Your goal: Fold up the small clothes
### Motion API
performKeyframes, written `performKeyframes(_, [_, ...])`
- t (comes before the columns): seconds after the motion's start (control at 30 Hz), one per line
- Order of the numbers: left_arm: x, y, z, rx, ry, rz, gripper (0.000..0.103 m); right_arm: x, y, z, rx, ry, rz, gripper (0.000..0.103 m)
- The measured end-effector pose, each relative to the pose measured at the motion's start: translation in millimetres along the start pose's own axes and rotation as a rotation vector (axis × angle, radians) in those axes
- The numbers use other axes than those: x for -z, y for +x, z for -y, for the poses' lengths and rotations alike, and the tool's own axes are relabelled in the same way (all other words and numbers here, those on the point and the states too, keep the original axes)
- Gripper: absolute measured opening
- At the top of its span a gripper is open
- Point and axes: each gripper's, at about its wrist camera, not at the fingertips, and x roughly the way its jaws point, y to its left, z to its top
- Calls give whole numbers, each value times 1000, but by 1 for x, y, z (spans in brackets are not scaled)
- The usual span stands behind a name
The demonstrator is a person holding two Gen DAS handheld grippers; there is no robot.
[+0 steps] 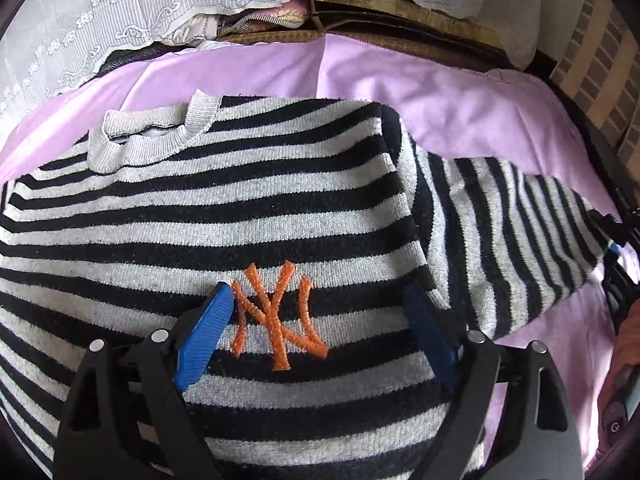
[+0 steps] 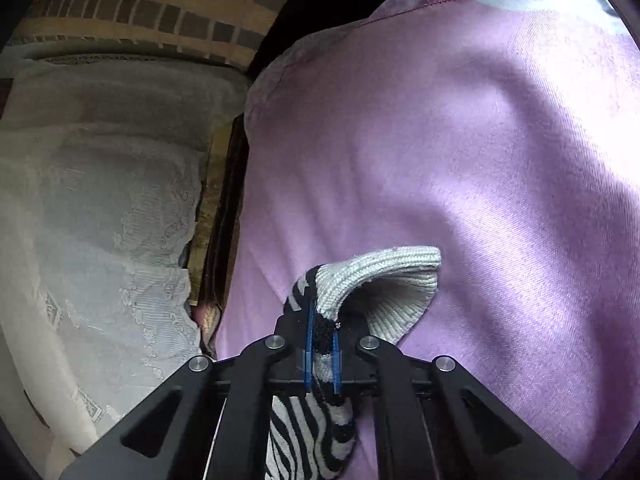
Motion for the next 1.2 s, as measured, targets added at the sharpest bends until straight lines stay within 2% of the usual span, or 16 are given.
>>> performKeyframes(0.1, [1, -10, -19, 51, -3, -17, 84, 6, -9, -32, -30, -138, 9, 7])
performKeyframes(0.17, [-2, -18, -36, 50, -1, -15, 84, 13, -15, -51, -38, -221, 21, 7])
performKeyframes(0.3, [-5, -28, -90, -23, -21, 12, 84, 33, -24, -89, -75, -356, 15, 7])
performKeyframes(0.37, [-4, -28, -136, -51, -88, 5, 84, 43, -27, -101, -94, -392, 2, 7])
performKeyframes(0.4, [-2, -28, -157, -45, -129, -3, 84, 51, -28, -109, -103, -420, -5, 7])
performKeyframes(0.47, [4, -27, -200, 16, -221, -16, 84, 66, -28, -124, -114, -469, -20, 7])
performKeyframes(0.53, [5, -32, -215, 87, -260, -5, 82, 89, -25, -142, -123, -539, -47, 7])
performKeyframes(0.67, [1, -34, -206, 101, -235, 6, 82, 134, -16, -174, -144, -668, -101, 7])
performKeyframes(0.8, [-1, -30, -204, 107, -231, 5, 82, 186, 5, -198, -154, -778, -189, 8])
performKeyframes(1.0, [-4, -28, -213, 215, -293, -4, 82, 262, 38, -202, -90, -1004, -321, 9])
performKeyframes(1.1, [-5, -26, -215, 258, -307, -13, 82, 297, 54, -199, -52, -1136, -451, 21])
performKeyframes(1.13, [-5, -25, -215, 262, -308, -15, 82, 304, 56, -197, -54, -1150, -482, 33])
performKeyframes(1.2, [-5, -24, -215, 272, -310, -17, 83, 310, 59, -194, -58, -1163, -548, 41])
